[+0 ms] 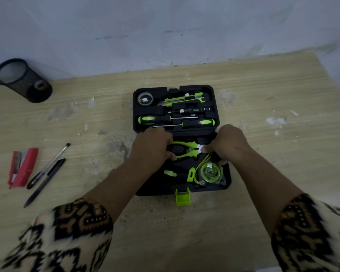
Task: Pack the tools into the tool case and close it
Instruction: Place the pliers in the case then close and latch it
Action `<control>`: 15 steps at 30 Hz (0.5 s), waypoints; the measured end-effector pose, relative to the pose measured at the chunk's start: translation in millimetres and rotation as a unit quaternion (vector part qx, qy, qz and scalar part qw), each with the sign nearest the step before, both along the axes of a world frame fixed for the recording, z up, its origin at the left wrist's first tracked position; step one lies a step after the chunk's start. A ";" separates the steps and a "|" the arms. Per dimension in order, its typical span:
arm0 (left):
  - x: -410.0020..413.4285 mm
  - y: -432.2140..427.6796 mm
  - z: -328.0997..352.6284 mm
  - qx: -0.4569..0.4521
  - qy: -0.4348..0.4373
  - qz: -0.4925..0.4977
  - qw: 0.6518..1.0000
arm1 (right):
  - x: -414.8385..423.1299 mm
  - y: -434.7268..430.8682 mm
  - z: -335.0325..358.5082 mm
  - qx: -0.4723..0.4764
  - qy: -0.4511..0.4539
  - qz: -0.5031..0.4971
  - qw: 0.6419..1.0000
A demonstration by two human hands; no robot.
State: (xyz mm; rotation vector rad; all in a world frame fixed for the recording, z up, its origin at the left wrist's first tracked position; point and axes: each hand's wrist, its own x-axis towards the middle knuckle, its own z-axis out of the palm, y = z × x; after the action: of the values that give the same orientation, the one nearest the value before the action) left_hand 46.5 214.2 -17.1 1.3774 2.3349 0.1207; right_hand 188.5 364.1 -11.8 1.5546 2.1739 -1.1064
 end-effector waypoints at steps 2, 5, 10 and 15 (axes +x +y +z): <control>2.6 1.0 -1.1 -0.005 0.020 -0.002 1.000 | -0.9 1.2 -0.2 0.005 -0.010 0.009 1.000; 5.9 0.1 -2.4 0.000 0.026 0.005 1.000 | -0.3 1.6 -3.1 0.014 -0.013 0.018 1.000; 7.9 -7.1 -3.9 0.022 0.038 -0.004 0.999 | 3.1 0.8 -8.5 0.038 -0.013 0.039 0.998; -4.8 -25.4 1.1 0.158 -0.061 0.068 0.983 | 3.4 5.1 -3.3 0.042 0.074 0.001 0.996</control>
State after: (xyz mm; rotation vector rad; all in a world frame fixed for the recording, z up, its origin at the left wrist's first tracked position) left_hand 41.7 188.9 -16.0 1.3035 2.3777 0.6227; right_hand 191.9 369.2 -15.0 1.5490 2.3460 -1.1793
